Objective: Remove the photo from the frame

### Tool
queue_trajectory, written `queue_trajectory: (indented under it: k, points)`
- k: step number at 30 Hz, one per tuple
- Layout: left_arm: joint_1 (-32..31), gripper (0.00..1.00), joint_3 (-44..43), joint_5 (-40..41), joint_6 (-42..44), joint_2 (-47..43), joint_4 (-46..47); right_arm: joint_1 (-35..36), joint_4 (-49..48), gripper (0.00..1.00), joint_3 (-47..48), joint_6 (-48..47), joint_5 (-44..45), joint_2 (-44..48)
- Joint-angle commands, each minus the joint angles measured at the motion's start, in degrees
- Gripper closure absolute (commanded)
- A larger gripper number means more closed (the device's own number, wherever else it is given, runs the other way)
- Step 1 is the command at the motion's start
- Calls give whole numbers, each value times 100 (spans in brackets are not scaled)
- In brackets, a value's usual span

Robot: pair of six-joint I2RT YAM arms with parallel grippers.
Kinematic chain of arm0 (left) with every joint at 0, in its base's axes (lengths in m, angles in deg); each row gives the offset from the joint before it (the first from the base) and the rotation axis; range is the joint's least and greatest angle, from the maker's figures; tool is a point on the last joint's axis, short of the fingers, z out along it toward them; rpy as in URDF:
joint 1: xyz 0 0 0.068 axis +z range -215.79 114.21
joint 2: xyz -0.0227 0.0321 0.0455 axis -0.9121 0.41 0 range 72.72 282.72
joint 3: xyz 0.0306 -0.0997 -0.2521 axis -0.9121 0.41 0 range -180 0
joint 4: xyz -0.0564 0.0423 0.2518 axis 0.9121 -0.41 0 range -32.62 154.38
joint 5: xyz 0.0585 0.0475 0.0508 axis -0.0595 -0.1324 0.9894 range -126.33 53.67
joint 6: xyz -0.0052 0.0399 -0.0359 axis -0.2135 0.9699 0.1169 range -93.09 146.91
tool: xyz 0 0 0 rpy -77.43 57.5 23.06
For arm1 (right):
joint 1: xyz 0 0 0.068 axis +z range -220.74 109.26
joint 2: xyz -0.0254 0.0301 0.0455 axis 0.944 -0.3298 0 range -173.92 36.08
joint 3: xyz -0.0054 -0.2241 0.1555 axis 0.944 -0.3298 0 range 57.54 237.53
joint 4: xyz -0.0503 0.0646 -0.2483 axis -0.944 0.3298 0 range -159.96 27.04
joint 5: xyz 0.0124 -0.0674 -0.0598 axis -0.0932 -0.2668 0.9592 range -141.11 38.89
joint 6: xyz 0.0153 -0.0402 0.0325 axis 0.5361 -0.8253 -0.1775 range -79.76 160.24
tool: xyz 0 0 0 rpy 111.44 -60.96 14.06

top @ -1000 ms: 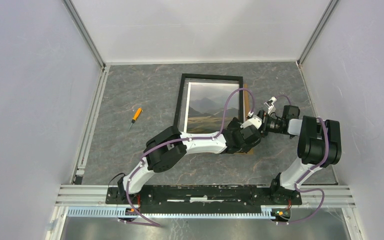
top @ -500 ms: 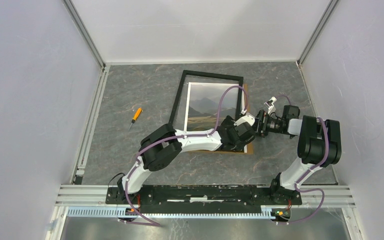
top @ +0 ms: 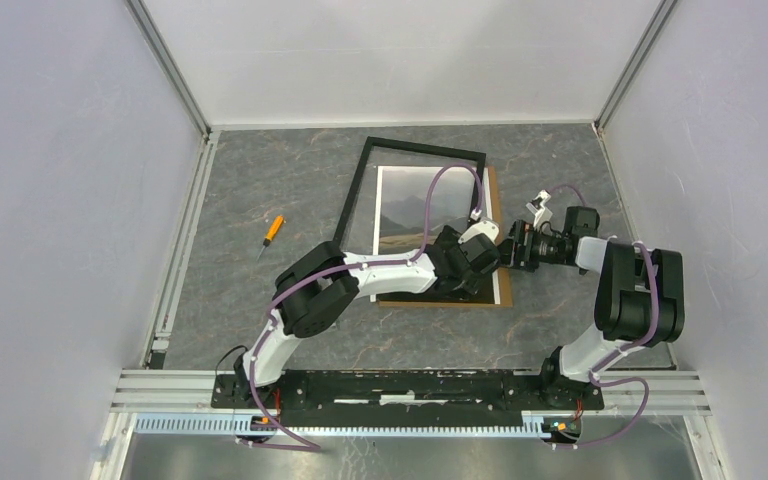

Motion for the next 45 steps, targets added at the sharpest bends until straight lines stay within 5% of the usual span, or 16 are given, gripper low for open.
queue_trajectory:
  k: [1,13,20,26,33,39,45]
  points:
    - [48,6,87,89,-251,30,-74,-75,709,2,103,-520,1855,-102]
    - [41,6,53,-67,-354,220,-124,144,888,2,127,-315,2523,563]
    - [39,7,33,-122,-356,309,-129,240,815,2,140,-206,2112,28]
    - [43,7,-1,-223,-348,420,-136,410,668,18,194,-116,1925,-192]
    - [48,9,4,-372,-287,504,-154,452,707,19,308,-251,2160,236]
    - [41,6,594,-1206,946,-540,612,118,1118,20,552,-1026,1911,473]
    - [34,6,314,-3021,2849,-1288,-22,-488,1469,34,696,-1527,1622,20]
